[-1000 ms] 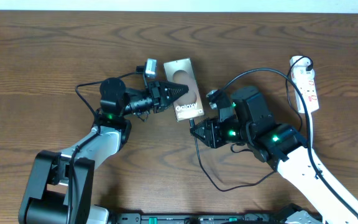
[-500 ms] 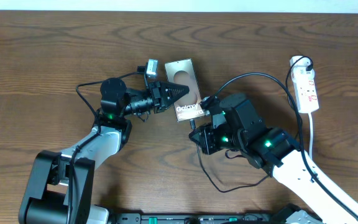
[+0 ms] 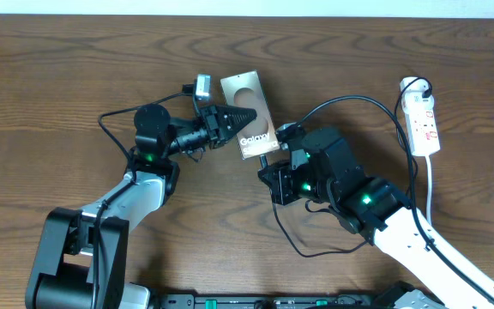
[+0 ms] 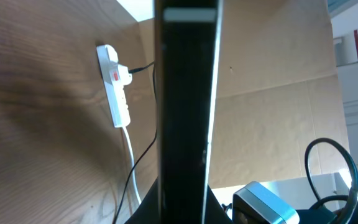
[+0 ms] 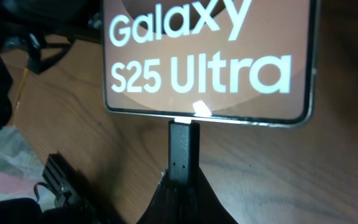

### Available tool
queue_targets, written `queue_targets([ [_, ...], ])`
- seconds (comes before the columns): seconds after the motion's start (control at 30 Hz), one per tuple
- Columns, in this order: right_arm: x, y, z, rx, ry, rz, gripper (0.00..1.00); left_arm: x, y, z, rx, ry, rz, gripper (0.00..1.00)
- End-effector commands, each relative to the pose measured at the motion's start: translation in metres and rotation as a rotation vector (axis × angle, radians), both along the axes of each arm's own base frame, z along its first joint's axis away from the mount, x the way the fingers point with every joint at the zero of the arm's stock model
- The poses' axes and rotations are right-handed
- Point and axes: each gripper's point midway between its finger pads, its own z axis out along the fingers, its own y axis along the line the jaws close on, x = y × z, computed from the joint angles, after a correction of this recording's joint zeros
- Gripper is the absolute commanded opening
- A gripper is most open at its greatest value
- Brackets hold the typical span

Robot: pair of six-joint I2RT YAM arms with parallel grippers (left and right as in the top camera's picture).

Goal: Plug charger to phone and switch on socket
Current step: 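Push the plug up into the phone port with the right gripper, then lower the plugged phone flat onto the table with the left gripper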

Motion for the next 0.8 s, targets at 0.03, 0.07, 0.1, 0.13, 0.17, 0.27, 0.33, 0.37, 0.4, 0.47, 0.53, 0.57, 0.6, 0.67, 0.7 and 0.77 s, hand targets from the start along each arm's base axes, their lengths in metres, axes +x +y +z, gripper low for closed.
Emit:
queue_targets([
  [0.03,0.032,0.006,0.040,0.075,-0.166,-0.067,0.01,-0.030,-0.015,0.006,0.002,-0.047,-0.164,0.07],
  [0.07,0.035,0.008,0.046,0.095,-0.185,-0.073,0.01,-0.032,-0.016,0.006,0.002,-0.047,-0.173,0.07],
  [0.1,0.038,0.009,0.051,0.115,-0.197,-0.080,0.04,-0.033,-0.016,0.006,0.002,-0.047,-0.181,0.07],
  [0.13,0.039,0.010,0.054,0.125,-0.202,-0.083,0.08,-0.034,-0.016,0.006,0.002,-0.047,-0.187,0.07],
  [0.17,0.039,0.010,0.053,0.124,-0.200,-0.083,0.14,-0.034,-0.016,0.006,0.002,-0.048,-0.187,0.08],
  [0.27,0.030,0.006,0.038,0.083,-0.139,-0.074,0.30,-0.032,-0.016,0.006,0.011,-0.082,-0.175,0.07],
  [0.33,0.019,0.002,0.024,0.047,-0.072,-0.057,0.39,-0.031,-0.016,0.006,0.019,-0.108,-0.167,0.07],
  [0.37,0.011,0.000,0.017,0.029,-0.032,-0.045,0.45,-0.030,-0.015,0.005,0.023,-0.110,-0.159,0.07],
  [0.4,0.006,-0.002,0.012,0.014,-0.002,-0.038,0.50,-0.028,-0.015,0.003,0.029,-0.107,-0.152,0.07],
  [0.47,-0.005,-0.007,0.001,-0.017,0.057,-0.026,0.60,-0.026,-0.015,-0.003,0.048,-0.110,-0.140,0.08],
  [0.53,-0.012,-0.012,-0.005,-0.045,0.088,-0.022,0.69,-0.026,-0.015,-0.008,0.070,-0.132,-0.141,0.07],
  [0.57,-0.015,-0.015,-0.005,-0.054,0.093,-0.017,0.73,-0.025,-0.015,-0.010,0.079,-0.140,-0.139,0.07],
  [0.6,-0.017,-0.016,-0.004,-0.056,0.093,-0.018,0.77,-0.024,-0.014,-0.011,0.086,-0.143,-0.136,0.07],
  [0.67,-0.019,-0.022,0.006,-0.042,0.075,-0.027,0.84,-0.022,-0.016,-0.015,0.112,-0.149,-0.141,0.07],
  [0.7,-0.019,-0.025,0.012,-0.031,0.060,-0.033,0.85,-0.021,-0.017,-0.018,0.130,-0.147,-0.144,0.07],
  [0.77,-0.020,-0.030,0.026,-0.006,0.023,-0.046,0.88,-0.019,-0.018,-0.028,0.178,-0.140,-0.152,0.07],
])
